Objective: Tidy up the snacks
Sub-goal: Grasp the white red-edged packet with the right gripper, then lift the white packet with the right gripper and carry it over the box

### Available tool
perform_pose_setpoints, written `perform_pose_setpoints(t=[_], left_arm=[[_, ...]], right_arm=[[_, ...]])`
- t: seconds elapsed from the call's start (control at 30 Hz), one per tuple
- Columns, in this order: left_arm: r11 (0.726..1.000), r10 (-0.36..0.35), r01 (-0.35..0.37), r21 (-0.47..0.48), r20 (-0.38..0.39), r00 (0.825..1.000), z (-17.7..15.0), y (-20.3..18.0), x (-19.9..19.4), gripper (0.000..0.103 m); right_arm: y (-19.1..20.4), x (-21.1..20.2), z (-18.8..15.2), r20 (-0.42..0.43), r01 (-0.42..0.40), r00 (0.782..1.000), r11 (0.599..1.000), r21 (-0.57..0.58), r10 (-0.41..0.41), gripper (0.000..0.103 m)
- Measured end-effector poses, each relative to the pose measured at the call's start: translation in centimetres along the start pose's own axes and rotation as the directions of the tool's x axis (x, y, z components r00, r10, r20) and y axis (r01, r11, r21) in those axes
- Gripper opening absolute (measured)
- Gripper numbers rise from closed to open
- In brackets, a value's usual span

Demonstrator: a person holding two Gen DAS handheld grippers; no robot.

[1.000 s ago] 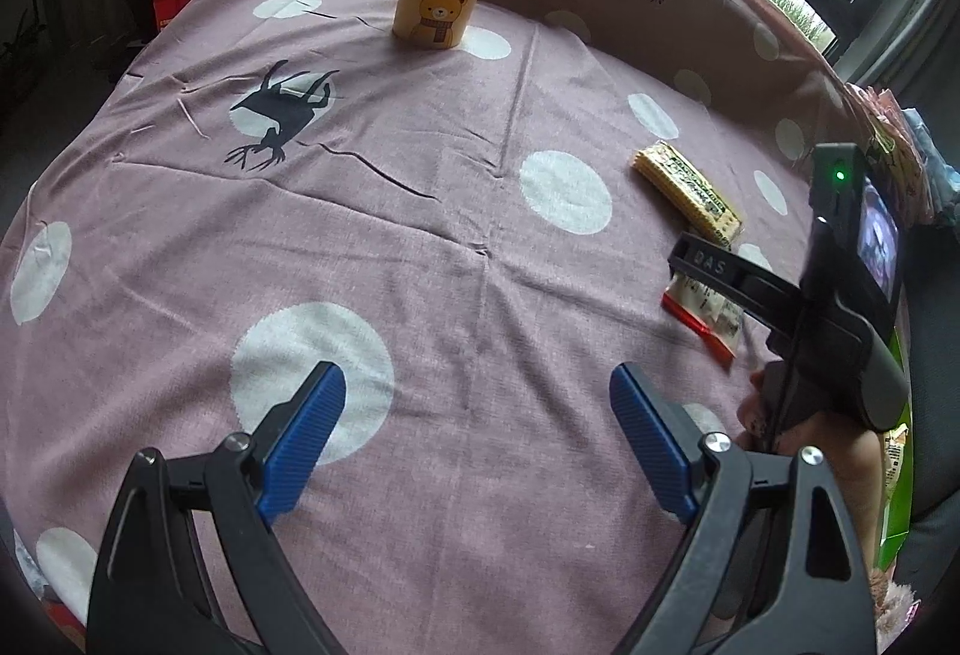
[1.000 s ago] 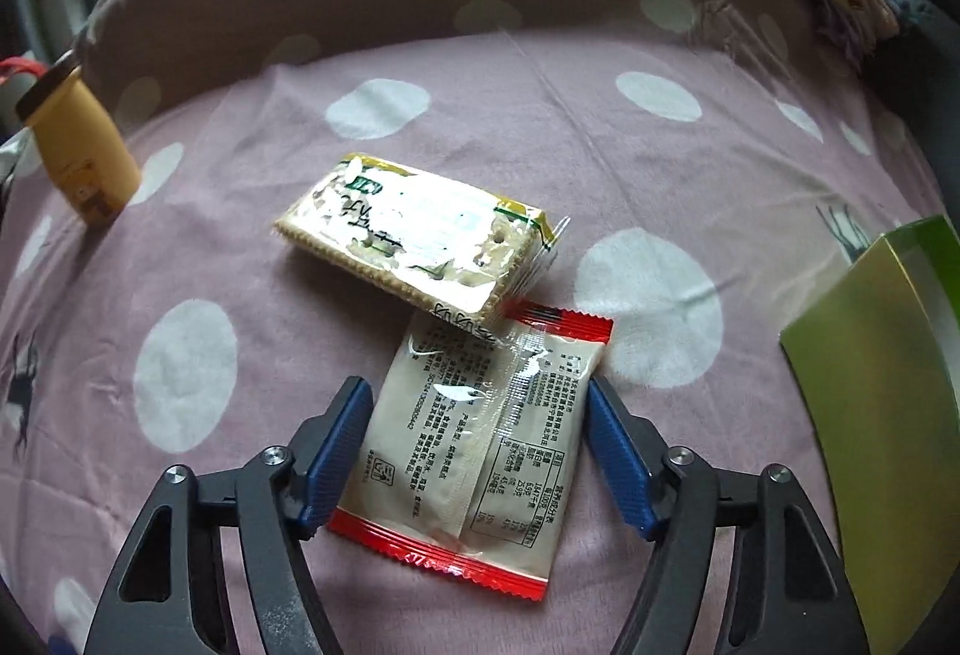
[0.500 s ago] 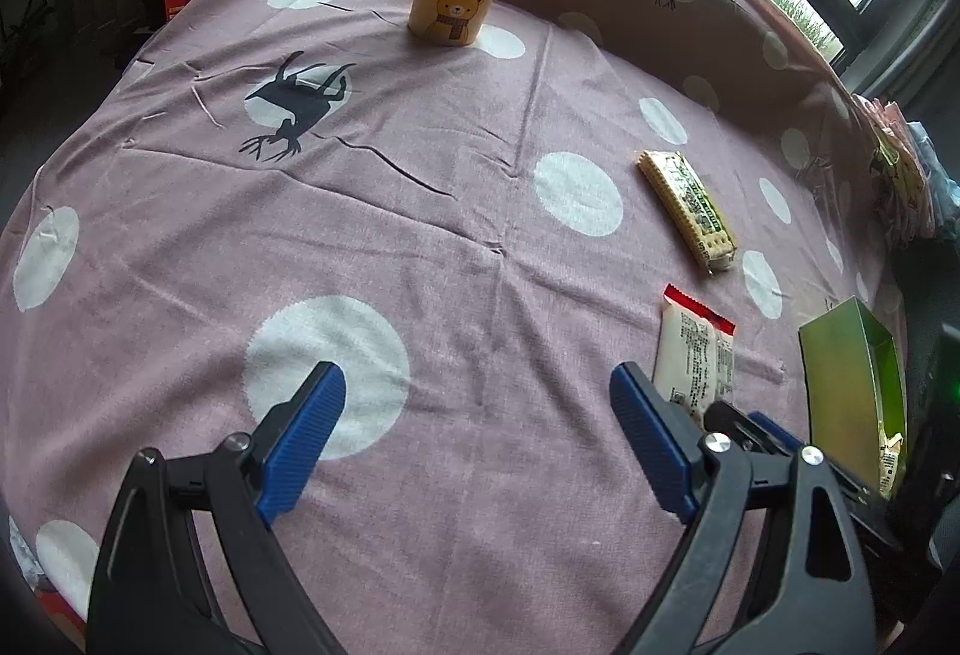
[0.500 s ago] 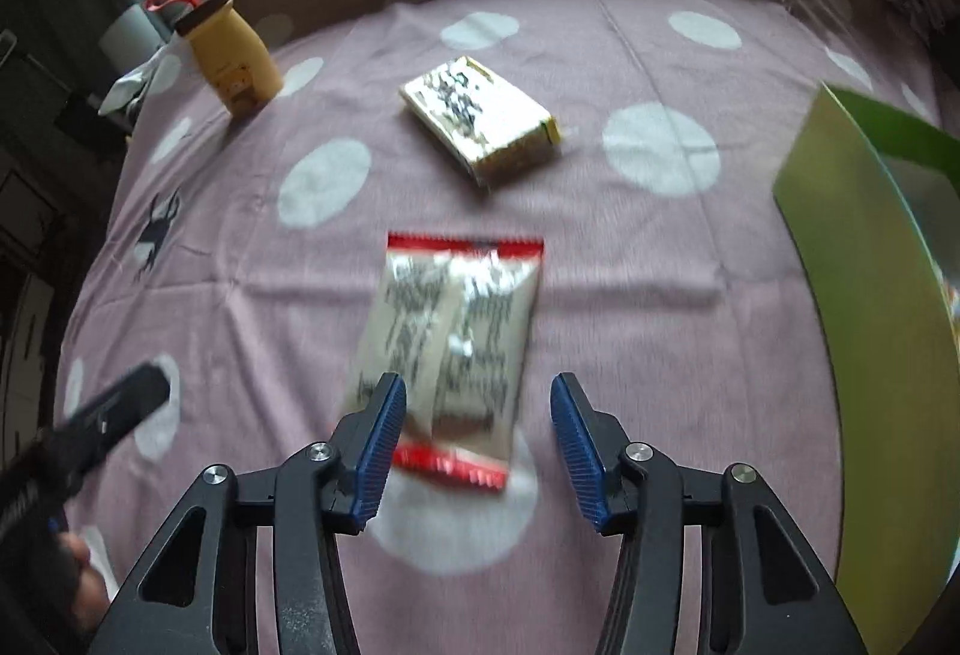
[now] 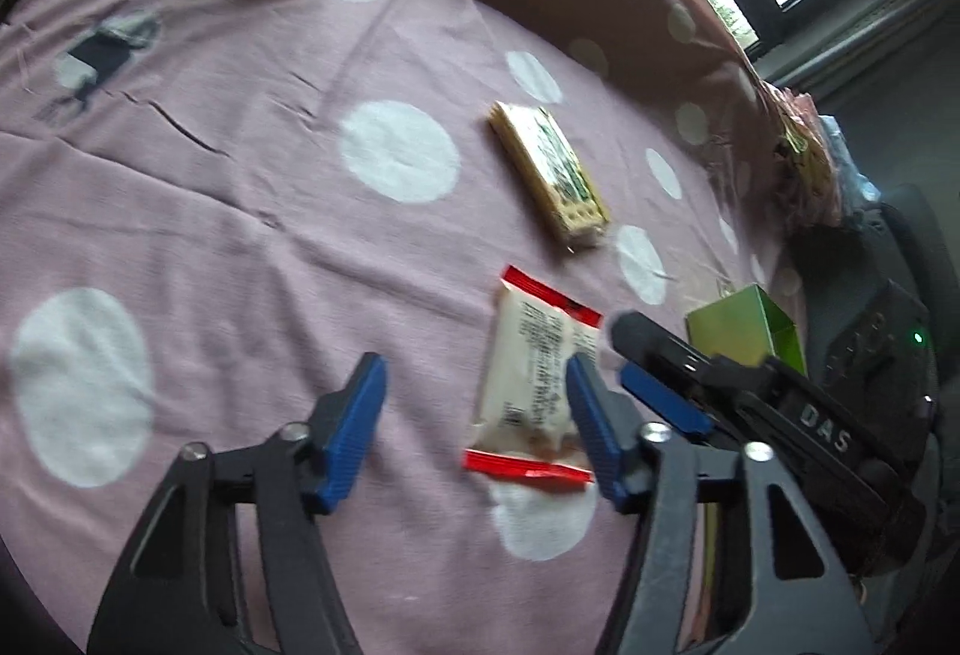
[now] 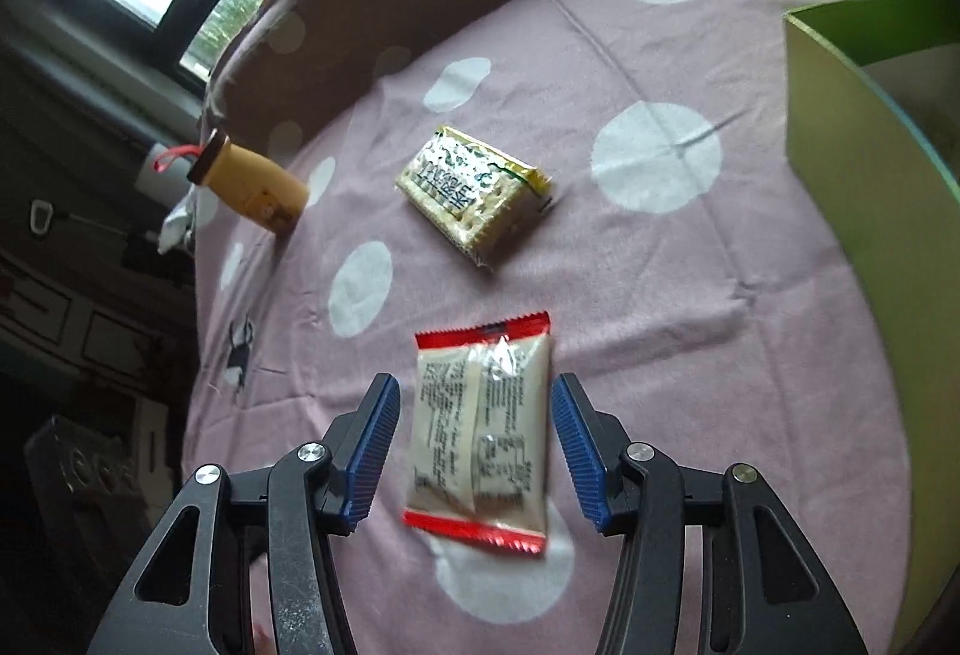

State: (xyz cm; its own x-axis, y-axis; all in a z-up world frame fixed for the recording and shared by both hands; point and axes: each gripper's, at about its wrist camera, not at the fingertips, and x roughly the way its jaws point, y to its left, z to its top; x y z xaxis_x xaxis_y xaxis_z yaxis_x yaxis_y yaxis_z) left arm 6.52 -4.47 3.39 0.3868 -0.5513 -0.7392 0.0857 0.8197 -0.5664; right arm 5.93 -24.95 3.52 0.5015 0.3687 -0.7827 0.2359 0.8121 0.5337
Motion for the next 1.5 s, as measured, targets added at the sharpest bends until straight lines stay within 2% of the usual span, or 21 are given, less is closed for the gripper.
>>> perform_pose_setpoints(t=[0.07, 0.1, 0.17, 0.2, 0.4, 0.53, 0.73, 0.93, 1.1, 1.23, 1.4, 1.5], left_arm=[[1.0, -0.015, 0.016, 0.018, -0.028, 0.999, -0.2, -0.5, 0.9, 0.037], [0.999, -0.01, 0.011, 0.033, -0.038, 0.999, -0.3, -0.8, 1.3, 0.034], [0.999, 0.012, -0.01, 0.05, -0.046, 0.999, -0.5, -1.2, 2.2, 0.021], [0.998, 0.006, -0.004, 0.056, -0.045, 0.999, -0.6, -1.4, 2.5, 0.018], [0.995, 0.016, -0.013, 0.095, -0.032, 0.999, -0.7, -2.6, 2.3, 0.02], [0.992, -0.015, 0.012, 0.129, 0.022, 1.0, -0.7, -4.1, 0.8, 0.018], [0.973, -0.103, 0.081, 0.215, 0.093, 0.99, -1.0, -7.8, -1.9, 0.017], [0.936, -0.175, 0.13, 0.328, 0.11, 0.978, -1.6, -12.5, -2.7, 0.017], [0.888, -0.236, 0.19, 0.418, 0.061, 0.97, -2.4, -16.9, -1.3, 0.018], [0.852, -0.262, 0.236, 0.466, -0.01, 0.965, -3.3, -19.9, 0.7, 0.018], [0.822, -0.272, 0.274, 0.5, -0.079, 0.959, -4.7, -22.4, 2.9, 0.017], [0.815, -0.277, 0.297, 0.498, -0.117, 0.954, -5.0, -23.2, 4.2, 0.018]], right_arm=[[-0.2, 1.0, 0.0, -0.026, 0.003, 1.0, 1.0, 0.02, -0.003, 0.054], [-0.4, 1.3, 0.0, -0.034, 0.011, 0.999, 1.0, 0.029, -0.01, 0.053], [-0.6, 1.4, 0.0, -0.035, 0.009, 0.999, 0.999, 0.032, -0.008, 0.048], [-0.6, 1.6, 0.1, -0.039, -0.003, 0.999, 0.999, 0.035, 0.004, 0.048], [-1.4, 1.0, 0.1, -0.041, -0.027, 0.999, 0.997, 0.071, 0.03, 0.042], [-0.7, -1.2, -0.1, 0.005, -0.023, 1.0, 1.0, 0.017, 0.023, 0.042], [-0.3, -6.4, -0.1, 0.139, -0.033, 0.99, 0.999, -0.031, 0.037, 0.042], [-2.1, -12.0, 0.1, 0.277, -0.045, 0.96, 0.999, -0.017, 0.048, 0.042], [-5.0, -15.5, 0.2, 0.365, -0.025, 0.931, 0.998, 0.056, 0.003, 0.042], [-7.9, -17.5, 0.2, 0.398, 0.003, 0.916, 0.992, 0.129, -0.054, 0.042], [-10.7, -18.7, 0.1, 0.412, 0.049, 0.9, 0.973, 0.224, -0.14, 0.042], [-11.7, -19.1, 0.0, 0.409, 0.076, 0.894, 0.962, 0.261, -0.181, 0.042]])
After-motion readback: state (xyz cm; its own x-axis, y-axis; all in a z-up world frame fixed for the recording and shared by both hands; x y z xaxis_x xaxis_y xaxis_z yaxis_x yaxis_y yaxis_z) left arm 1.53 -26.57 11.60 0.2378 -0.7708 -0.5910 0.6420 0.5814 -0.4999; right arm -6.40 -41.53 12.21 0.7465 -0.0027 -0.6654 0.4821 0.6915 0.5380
